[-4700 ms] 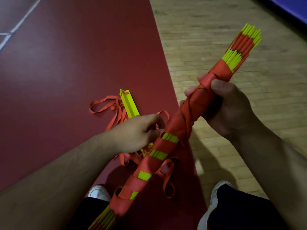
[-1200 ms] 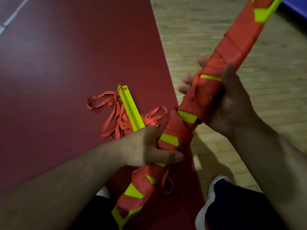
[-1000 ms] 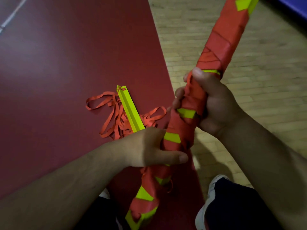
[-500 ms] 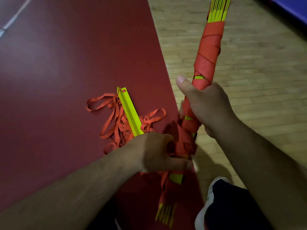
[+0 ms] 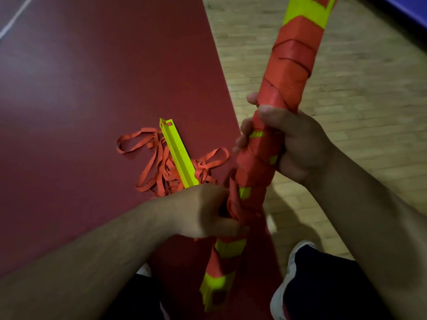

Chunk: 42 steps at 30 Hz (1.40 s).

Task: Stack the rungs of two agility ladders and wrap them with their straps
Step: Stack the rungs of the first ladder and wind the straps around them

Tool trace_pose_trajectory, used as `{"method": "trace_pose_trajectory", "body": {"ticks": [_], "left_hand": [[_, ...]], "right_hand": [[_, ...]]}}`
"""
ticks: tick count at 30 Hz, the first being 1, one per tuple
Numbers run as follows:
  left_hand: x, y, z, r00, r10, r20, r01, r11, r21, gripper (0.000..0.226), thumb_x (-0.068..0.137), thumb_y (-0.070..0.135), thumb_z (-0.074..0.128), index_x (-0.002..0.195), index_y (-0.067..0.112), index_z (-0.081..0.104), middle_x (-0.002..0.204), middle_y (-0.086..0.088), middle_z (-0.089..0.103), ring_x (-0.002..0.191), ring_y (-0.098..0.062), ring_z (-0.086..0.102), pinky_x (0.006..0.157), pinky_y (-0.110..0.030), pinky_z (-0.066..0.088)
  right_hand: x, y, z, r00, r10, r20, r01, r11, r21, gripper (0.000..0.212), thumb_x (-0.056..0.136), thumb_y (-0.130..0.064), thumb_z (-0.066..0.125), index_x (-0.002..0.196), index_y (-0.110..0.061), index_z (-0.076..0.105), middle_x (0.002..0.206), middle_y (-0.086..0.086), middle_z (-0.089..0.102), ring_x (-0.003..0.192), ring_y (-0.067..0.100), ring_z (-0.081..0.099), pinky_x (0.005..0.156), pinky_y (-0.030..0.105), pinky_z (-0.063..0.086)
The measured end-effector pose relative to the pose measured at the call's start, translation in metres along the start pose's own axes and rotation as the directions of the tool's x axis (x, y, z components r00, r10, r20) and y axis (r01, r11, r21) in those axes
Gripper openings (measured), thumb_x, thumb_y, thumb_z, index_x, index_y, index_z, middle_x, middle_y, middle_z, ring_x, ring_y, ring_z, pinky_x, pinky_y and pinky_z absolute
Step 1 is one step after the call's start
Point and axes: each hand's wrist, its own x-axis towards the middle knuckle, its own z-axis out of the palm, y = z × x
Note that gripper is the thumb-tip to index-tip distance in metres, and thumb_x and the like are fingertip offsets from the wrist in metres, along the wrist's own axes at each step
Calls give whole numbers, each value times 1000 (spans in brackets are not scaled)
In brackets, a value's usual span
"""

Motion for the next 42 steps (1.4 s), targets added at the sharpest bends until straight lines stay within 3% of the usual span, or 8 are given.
{"method": "trace_pose_trajectory", "body": {"ticks": [6, 10, 17, 21, 30, 33, 37, 42], "left_hand": [[1, 8, 10, 963, -116, -243, 143, 985, 96, 87, 55, 77, 72, 128, 40, 39, 97, 12, 70, 92, -6, 68, 78, -30, 55], [7, 13, 29, 862, -69, -503, 216, 946, 241, 96, 48, 87, 60, 125, 35, 31, 97, 9, 67, 89, -22, 70, 68, -35, 54], [-1, 10, 1, 978, 31, -207, -124, 881, -457, 60, 79, 11, 79, 130, 16, 49, 104, -3, 73, 94, -18, 69, 82, -40, 57], [-3, 16, -8, 978, 75, -195, -163, 857, -489, 48, 78, 13, 78, 121, 17, 56, 96, 6, 69, 90, -10, 65, 78, -31, 53], [2, 5, -8, 992, -93, -82, 92, 996, -10, 52, 68, 72, 66, 91, 25, 61, 83, 3, 71, 84, -11, 69, 78, -41, 56], [6, 12, 3, 974, -52, -221, 91, 981, 171, 57, 65, 76, 64, 107, 39, 53, 96, 14, 68, 93, -8, 66, 80, -34, 55], [10, 16, 17, 908, -44, -416, 145, 966, 215, 75, 66, 70, 70, 120, 29, 38, 101, 3, 68, 97, -24, 68, 73, -38, 55], [7, 21, 10, 942, 24, -334, 12, 994, 105, 66, 76, 54, 74, 129, 24, 47, 107, 2, 71, 101, -20, 69, 82, -40, 55]], "right_hand": [[13, 6, 5, 775, -233, -587, -39, 910, -413, 34, 76, -33, 80, 98, -11, 66, 75, 3, 72, 69, 26, 74, 74, 52, 63], [16, 7, -4, 616, -278, -737, -148, 878, -455, 53, 73, -51, 74, 113, -19, 62, 91, -5, 70, 78, 12, 70, 71, 35, 57], [5, 3, -10, 901, -271, -340, 158, 933, -324, 57, 74, -40, 73, 123, -13, 57, 92, 1, 66, 86, 20, 65, 79, 44, 56], [-1, -2, 1, 981, -88, -173, 78, 995, -66, 29, 87, -34, 60, 110, -15, 57, 98, 14, 74, 86, 31, 73, 74, 43, 57], [3, -6, 21, 836, -280, -473, 110, 929, -355, 25, 83, -32, 74, 96, -17, 60, 76, 3, 67, 66, 23, 67, 73, 47, 60], [6, -1, 21, 681, -438, -587, -78, 753, -653, 39, 77, -48, 74, 103, -23, 60, 84, -9, 67, 74, 11, 68, 73, 36, 59], [9, 1, 18, 640, -522, -564, -165, 624, -764, 50, 81, -53, 71, 113, -20, 53, 85, -11, 60, 69, 3, 62, 58, 19, 49], [8, -4, 9, 673, -426, -605, -128, 738, -662, 44, 78, -55, 71, 105, -23, 59, 87, -10, 65, 74, 8, 66, 64, 27, 53]]}}
